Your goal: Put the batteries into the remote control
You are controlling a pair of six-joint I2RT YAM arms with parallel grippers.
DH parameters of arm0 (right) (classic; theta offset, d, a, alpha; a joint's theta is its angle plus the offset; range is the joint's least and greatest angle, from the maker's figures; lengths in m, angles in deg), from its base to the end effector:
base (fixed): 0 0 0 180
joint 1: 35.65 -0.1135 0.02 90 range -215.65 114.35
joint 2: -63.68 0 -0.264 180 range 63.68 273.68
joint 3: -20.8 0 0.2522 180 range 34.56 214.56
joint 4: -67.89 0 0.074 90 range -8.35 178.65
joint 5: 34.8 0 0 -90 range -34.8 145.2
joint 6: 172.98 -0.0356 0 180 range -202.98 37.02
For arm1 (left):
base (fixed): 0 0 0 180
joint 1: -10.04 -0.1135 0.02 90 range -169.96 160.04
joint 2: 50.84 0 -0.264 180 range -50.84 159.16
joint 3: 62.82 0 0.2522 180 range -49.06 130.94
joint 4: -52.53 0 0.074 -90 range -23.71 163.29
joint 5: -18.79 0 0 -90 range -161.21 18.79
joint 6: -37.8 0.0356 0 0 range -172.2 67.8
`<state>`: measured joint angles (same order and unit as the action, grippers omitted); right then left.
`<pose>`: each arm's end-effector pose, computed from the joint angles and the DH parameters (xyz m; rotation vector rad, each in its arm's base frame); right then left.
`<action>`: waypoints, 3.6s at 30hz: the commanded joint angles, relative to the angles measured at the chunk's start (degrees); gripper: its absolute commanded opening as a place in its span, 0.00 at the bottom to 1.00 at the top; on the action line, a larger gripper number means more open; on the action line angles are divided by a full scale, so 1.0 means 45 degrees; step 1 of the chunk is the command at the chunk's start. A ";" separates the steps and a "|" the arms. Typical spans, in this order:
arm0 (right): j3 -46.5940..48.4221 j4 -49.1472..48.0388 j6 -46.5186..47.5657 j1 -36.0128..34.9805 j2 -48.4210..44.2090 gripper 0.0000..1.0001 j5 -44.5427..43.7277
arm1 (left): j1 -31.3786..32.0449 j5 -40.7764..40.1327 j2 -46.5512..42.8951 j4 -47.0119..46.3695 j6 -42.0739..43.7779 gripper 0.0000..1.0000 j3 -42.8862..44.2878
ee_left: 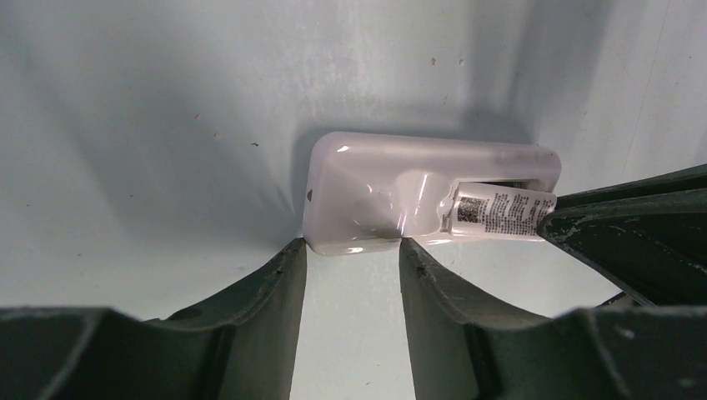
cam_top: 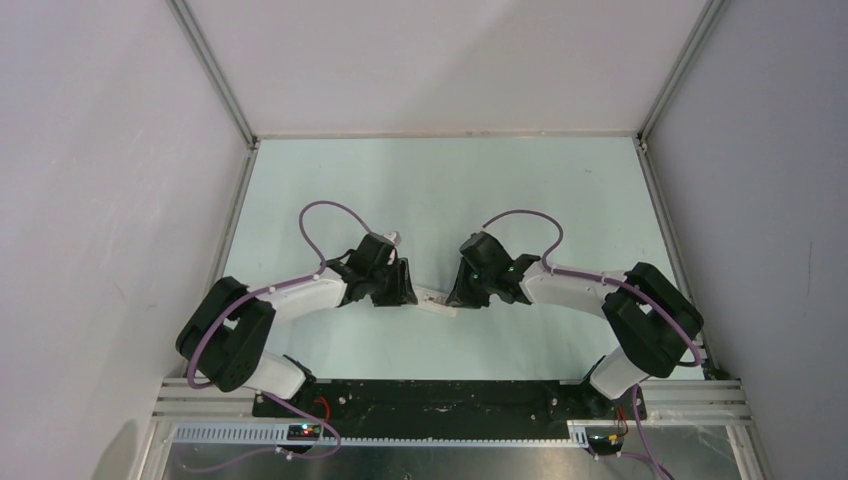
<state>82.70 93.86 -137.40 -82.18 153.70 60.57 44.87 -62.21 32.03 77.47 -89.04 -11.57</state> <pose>0.2086 0.2249 0.1700 0.1455 2.7089 0.7590 0.2120 -0.1543 0.1521 0.0164 2.6862 -0.6436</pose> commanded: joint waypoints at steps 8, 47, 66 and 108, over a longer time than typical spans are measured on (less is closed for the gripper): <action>0.0103 -0.0640 0.0319 -0.0703 -0.0251 0.10 -0.0793 | -0.0091 -0.0008 0.0289 -0.0099 0.0336 0.50 -0.0080; 0.0103 0.0135 0.0179 0.0365 -0.0766 0.00 0.0779 | -0.0191 0.0111 0.0263 -0.0105 0.0335 0.50 -0.0051; 0.0103 0.0205 0.0658 0.0687 -0.0068 0.00 0.1004 | -0.0181 0.0108 0.0280 -0.0109 0.0316 0.50 -0.0072; -0.0762 -0.1112 -0.1101 0.0221 -0.1188 0.00 -0.0594 | -0.0218 0.0136 -0.0101 -0.0113 0.0236 0.52 0.0006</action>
<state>79.42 90.74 -141.44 -81.08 150.02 60.02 44.35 -61.32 32.36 76.70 -89.10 -11.54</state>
